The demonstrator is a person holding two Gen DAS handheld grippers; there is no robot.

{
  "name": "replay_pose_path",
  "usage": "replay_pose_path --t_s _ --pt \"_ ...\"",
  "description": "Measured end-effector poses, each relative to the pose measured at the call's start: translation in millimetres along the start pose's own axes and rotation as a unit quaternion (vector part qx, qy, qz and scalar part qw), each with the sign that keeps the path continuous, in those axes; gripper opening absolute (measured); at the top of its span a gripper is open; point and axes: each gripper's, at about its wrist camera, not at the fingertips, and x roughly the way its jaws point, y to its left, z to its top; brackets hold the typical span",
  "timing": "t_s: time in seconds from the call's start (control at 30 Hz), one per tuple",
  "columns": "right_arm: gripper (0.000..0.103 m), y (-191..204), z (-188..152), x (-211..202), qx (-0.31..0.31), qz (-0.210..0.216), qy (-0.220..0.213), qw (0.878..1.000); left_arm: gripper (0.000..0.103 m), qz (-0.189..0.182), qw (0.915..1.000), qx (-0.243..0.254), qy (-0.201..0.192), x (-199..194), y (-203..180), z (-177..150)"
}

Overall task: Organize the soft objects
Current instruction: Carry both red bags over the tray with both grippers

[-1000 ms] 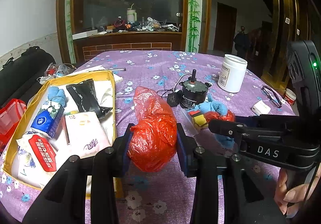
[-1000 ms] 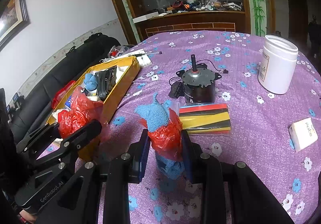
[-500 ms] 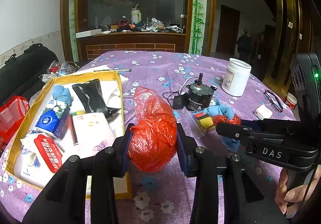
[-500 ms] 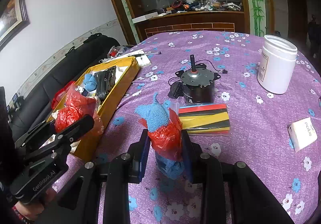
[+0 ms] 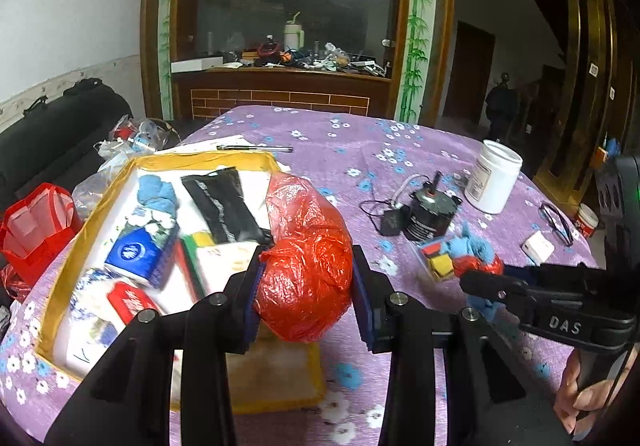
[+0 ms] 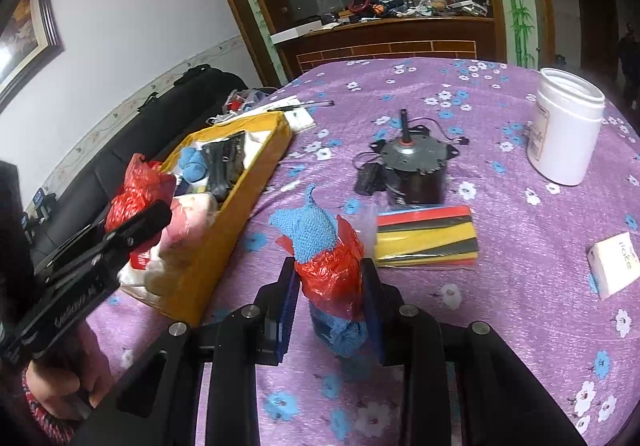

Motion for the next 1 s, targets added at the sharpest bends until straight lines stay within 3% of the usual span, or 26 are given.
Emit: replay_pose_path --t_s 0.3,0.57,1.0 --pt "0.031 46.5 8.6 10.6 -0.025 0.038 0.013 0.999 0.036 0.047 0.9982 -0.037 0.000 -1.0 69.5 20.7" --pt "0.032 115.2 6.1 30.5 -0.074 0.075 0.036 0.994 0.037 0.069 0.9943 -0.078 0.023 3.0 123.7 11.4" --pt "0.032 173.7 -8.2 70.7 -0.119 0.083 0.074 0.987 0.037 0.063 0.9923 -0.087 0.062 29.3 150.8 -0.8"
